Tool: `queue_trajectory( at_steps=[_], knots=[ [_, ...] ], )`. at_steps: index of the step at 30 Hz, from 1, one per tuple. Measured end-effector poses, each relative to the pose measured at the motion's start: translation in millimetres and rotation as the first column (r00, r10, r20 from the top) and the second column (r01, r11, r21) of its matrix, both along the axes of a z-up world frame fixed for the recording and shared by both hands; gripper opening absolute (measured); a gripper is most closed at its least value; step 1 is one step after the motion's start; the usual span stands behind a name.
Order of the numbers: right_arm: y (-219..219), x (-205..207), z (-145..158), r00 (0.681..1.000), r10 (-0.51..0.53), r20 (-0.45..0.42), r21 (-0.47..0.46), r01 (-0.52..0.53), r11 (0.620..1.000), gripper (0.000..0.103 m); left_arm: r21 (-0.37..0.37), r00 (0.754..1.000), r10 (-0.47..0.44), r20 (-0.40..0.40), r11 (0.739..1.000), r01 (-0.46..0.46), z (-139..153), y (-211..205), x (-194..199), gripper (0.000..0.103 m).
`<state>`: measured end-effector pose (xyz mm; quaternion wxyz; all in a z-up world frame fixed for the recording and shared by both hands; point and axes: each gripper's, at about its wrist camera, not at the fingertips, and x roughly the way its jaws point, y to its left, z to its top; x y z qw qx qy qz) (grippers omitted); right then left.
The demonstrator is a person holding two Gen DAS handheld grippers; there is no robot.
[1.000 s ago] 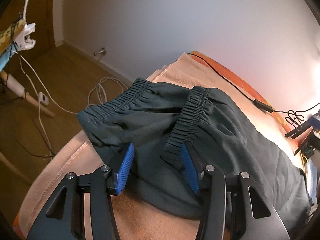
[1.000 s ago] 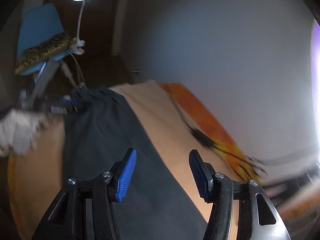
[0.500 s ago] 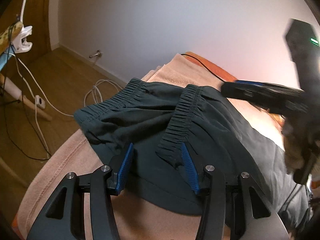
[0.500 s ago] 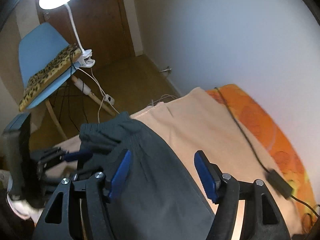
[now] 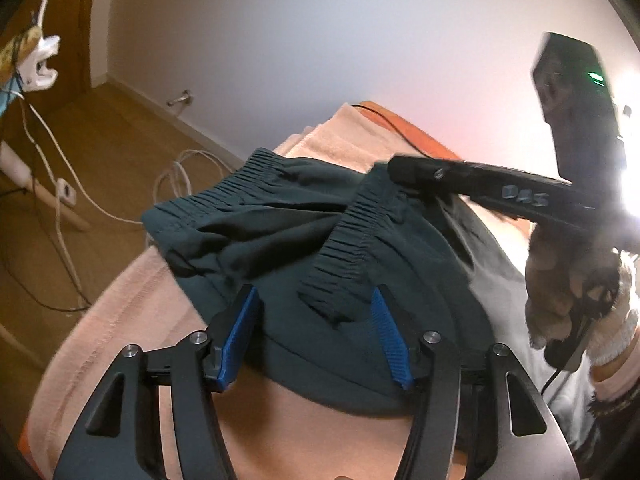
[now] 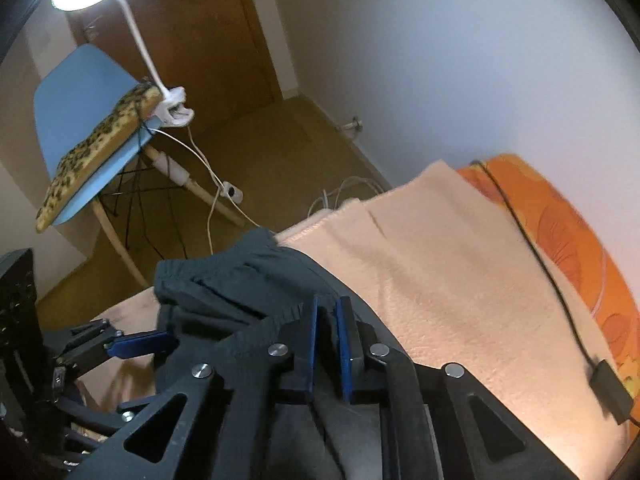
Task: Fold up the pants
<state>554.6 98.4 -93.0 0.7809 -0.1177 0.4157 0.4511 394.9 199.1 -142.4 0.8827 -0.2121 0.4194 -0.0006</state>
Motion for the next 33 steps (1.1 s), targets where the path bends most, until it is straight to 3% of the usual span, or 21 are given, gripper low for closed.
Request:
queue_trajectory(
  at_steps=[2, 7, 11, 16, 24, 29, 33],
  knots=[
    [-9, -5, 11, 1.0, 0.015, 0.006, 0.059, -0.015, 0.998, 0.005, -0.007, 1.0, 0.006, 0.004, 1.0, -0.006, 0, -1, 1, 0.063],
    [-13, -10, 15, 0.999, 0.014, 0.04, 0.044, -0.015, 0.999, 0.005, 0.045, 0.999, 0.034, -0.001, 0.998, -0.034, -2, -10, 11, 0.061],
    [-12, -13, 14, 0.999, 0.019, 0.046, 0.035, -0.021, 0.999, 0.005, 0.06, 0.999, 0.041, 0.005, 0.997, -0.041, -4, -15, 18, 0.024],
    [-4, -20, 13, 0.992, 0.0, 0.126, -0.024, 0.003, 1.0, 0.005, 0.068, 0.996, 0.031, 0.081, 0.997, -0.037, 6, -15, 8, 0.007],
    [34, -31, 38, 0.971, 0.0, 0.239, -0.014, 0.003, 1.0, 0.004, 0.115, 0.979, 0.064, 0.192, 0.99, -0.087, 35, 9, -16, 0.007],
    [71, -28, 31, 0.968, 0.019, 0.249, -0.036, -0.01, 0.999, 0.004, 0.071, 0.985, 0.105, 0.136, 0.991, -0.115, 24, 37, -6, 0.007],
    [96, -26, 4, 0.969, 0.049, 0.242, -0.111, -0.023, 0.994, 0.004, 0.047, 0.989, 0.12, 0.083, 0.991, -0.124, 7, 50, -2, 0.006]
  ],
)
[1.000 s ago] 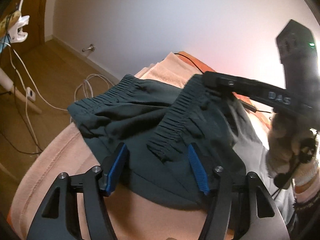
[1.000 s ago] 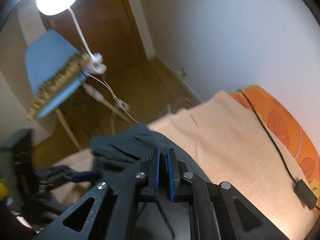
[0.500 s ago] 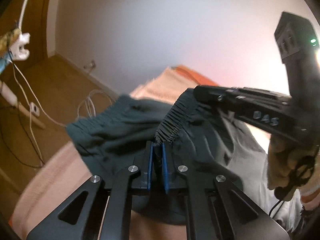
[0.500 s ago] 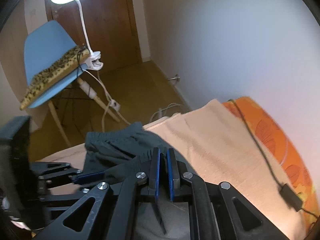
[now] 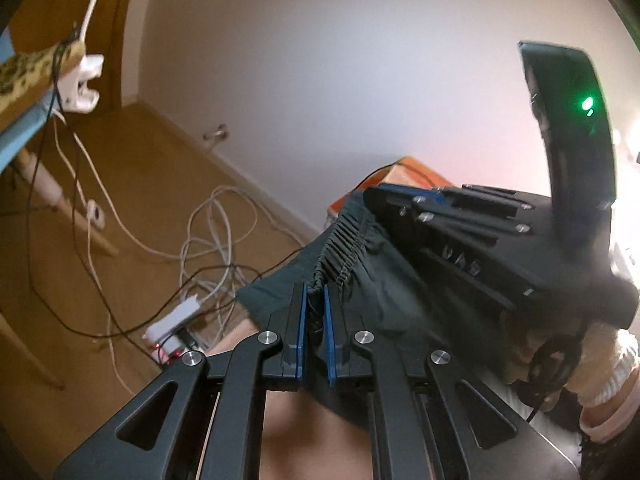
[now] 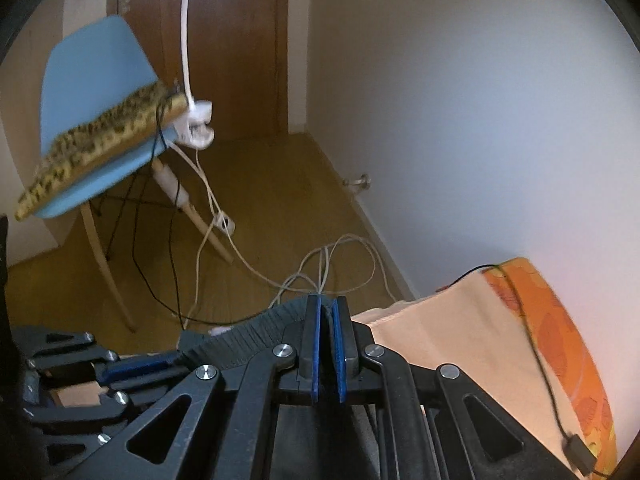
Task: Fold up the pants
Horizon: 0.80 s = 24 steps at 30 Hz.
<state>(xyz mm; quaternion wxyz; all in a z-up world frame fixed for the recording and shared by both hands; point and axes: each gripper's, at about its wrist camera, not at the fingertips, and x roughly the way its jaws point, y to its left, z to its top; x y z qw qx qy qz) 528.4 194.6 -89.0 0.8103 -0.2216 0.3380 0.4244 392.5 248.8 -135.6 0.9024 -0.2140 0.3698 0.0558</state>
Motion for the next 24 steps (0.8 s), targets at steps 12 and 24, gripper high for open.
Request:
queue_trajectory(
  at_steps=[12, 24],
  knots=[
    [-10, 3, 1, 0.998, -0.049, -0.029, 0.004, 0.049, 0.999, 0.021, 0.069, 0.998, -0.006, -0.058, 0.998, 0.01, -9, -2, 4, 0.007],
    [-166, -68, 90, 0.989, -0.15, 0.0, 0.12, 0.149, 0.982, 0.04, 0.162, 0.997, 0.075, -0.033, 0.984, -0.069, 45, 1, -29, 0.017]
  ],
)
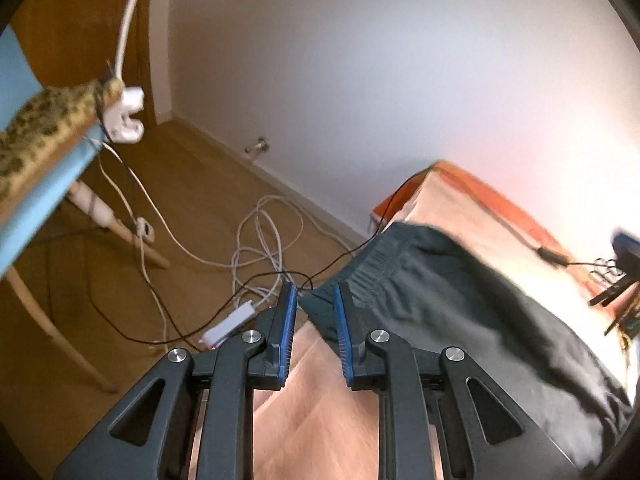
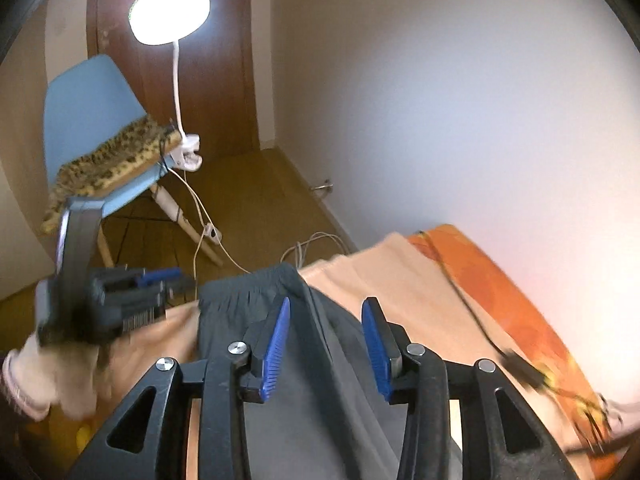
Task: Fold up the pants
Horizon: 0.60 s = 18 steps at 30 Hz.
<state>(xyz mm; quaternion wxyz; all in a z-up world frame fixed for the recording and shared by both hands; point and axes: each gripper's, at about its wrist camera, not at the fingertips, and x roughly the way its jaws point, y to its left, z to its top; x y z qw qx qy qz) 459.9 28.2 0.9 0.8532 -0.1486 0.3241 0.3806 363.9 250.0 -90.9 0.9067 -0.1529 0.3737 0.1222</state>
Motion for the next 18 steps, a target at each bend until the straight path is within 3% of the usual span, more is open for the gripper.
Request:
queue_trajectory(
  at_steps=[9, 13, 18],
  knots=[
    [-182, -113, 53, 0.98, -0.192, 0.055, 0.018, 0.191, 0.981, 0.04, 0.052, 0.988, -0.123, 0.092, 0.992, 0.118, 97, -37, -63, 0.018],
    [-266, -171, 60, 0.947, -0.317, 0.06, 0.028, 0.316, 0.948, 0.04, 0.06, 0.973, -0.214, 0.084, 0.976, 0.209, 116, -77, -79, 0.018],
    [-358, -230, 45, 0.876, -0.481, 0.032, 0.048, 0.479, 0.876, 0.04, 0.048, 0.947, -0.314, 0.072, 0.949, 0.311, 119, -139, -88, 0.018]
  ],
)
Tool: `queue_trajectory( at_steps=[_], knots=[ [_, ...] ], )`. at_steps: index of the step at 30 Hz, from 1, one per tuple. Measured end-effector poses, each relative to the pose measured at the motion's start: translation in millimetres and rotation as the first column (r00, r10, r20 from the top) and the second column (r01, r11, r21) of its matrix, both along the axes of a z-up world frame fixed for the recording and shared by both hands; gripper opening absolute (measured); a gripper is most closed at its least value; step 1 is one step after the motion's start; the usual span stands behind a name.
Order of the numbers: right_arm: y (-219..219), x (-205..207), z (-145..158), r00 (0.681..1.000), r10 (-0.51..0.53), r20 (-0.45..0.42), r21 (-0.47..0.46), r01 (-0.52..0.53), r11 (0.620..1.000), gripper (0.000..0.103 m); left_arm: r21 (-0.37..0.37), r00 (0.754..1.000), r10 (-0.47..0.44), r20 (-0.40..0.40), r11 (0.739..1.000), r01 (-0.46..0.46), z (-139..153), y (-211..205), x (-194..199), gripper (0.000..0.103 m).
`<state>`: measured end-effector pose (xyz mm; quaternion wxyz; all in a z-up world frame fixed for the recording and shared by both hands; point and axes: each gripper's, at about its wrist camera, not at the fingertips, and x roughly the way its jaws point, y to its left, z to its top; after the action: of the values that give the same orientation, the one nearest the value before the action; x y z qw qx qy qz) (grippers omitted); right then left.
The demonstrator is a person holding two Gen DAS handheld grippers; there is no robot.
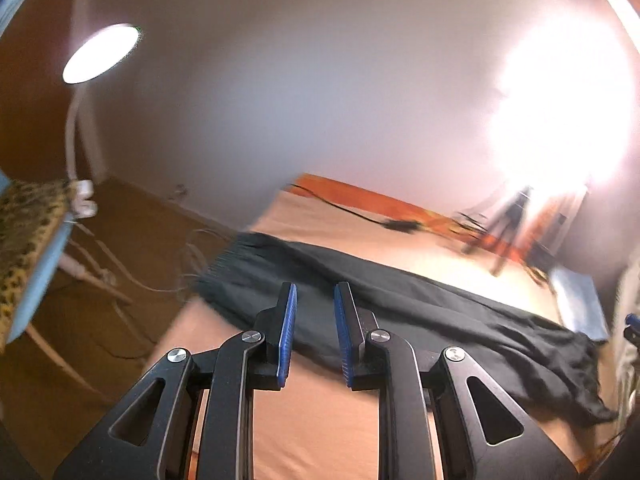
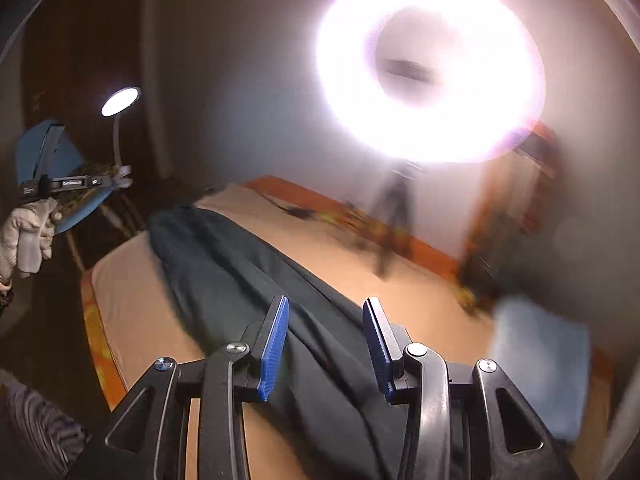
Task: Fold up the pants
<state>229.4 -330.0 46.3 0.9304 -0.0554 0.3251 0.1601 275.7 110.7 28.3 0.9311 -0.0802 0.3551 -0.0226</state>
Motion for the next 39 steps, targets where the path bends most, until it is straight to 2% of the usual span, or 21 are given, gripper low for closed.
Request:
queue_trajectory(
  at_steps=[3, 7, 11, 12, 15, 18, 22, 24, 25, 29, 31, 34, 37, 39],
  knots=[
    [-46, -29, -18, 0.996, -0.085, -0.031, 0.021, 0.086, 0.996, 0.04, -0.015, 0.997, -0.07, -0.017, 0.997, 0.07, -7, -42, 2, 0.024],
    [-106, -64, -42, 0.984, -0.167, -0.061, 0.023, 0.169, 0.985, 0.04, -0.036, 0.986, -0.157, -0.055, 0.987, 0.156, -25, -102, 7, 0.024],
    [-150, -95, -59, 0.978, -0.193, -0.078, 0.028, 0.195, 0.98, 0.041, -0.044, 0.968, -0.237, -0.088, 0.971, 0.234, -38, -161, 7, 0.024],
    [-155, -102, -62, 0.978, -0.19, -0.081, 0.022, 0.193, 0.981, 0.042, -0.053, 0.963, -0.253, -0.092, 0.967, 0.249, -41, -173, 7, 0.024],
    [-170, -124, -75, 0.983, -0.161, -0.092, 0.032, 0.165, 0.986, 0.057, -0.065, 0.945, -0.306, -0.114, 0.952, 0.3, -54, -211, 3, 0.024],
    [-175, -140, -91, 0.986, -0.125, -0.109, 0.018, 0.128, 0.992, 0.057, -0.067, 0.926, -0.344, -0.156, 0.939, 0.338, -74, -239, -1, 0.024],
    [-177, -156, -114, 0.989, -0.056, -0.134, -0.031, 0.052, 0.998, 0.057, -0.033, 0.895, -0.386, -0.226, 0.921, 0.389, -102, -265, -7, 0.024],
    [-179, -163, -124, 0.99, -0.049, -0.134, -0.058, 0.042, 0.997, 0.061, -0.022, 0.888, -0.391, -0.241, 0.917, 0.397, -109, -269, -6, 0.024],
    [-180, -167, -127, 0.99, -0.049, -0.132, -0.069, 0.04, 0.997, 0.068, -0.016, 0.888, -0.389, -0.246, 0.917, 0.398, -112, -271, -5, 0.024],
    [-181, -165, -142, 0.989, -0.045, -0.144, -0.133, 0.026, 0.991, 0.069, 0.029, 0.888, -0.379, -0.259, 0.916, 0.4, -121, -276, -1, 0.024],
    [-183, -164, -144, 0.99, -0.048, -0.133, -0.151, 0.028, 0.988, 0.066, 0.035, 0.885, -0.379, -0.272, 0.915, 0.402, -127, -277, 1, 0.024],
    [-189, -157, -143, 0.991, -0.046, -0.127, -0.124, 0.03, 0.992, 0.032, 0.057, 0.883, -0.373, -0.286, 0.913, 0.404, -133, -278, 3, 0.024],
    [-192, -149, -136, 0.995, -0.042, -0.09, -0.123, 0.031, 0.992, 0.019, 0.064, 0.883, -0.368, -0.293, 0.914, 0.402, -137, -277, 4, 0.024],
    [-193, -142, -129, 0.997, -0.057, -0.049, -0.147, 0.05, 0.988, 0.015, 0.065, 0.885, -0.362, -0.292, 0.916, 0.396, -138, -275, 5, 0.024]
  ],
)
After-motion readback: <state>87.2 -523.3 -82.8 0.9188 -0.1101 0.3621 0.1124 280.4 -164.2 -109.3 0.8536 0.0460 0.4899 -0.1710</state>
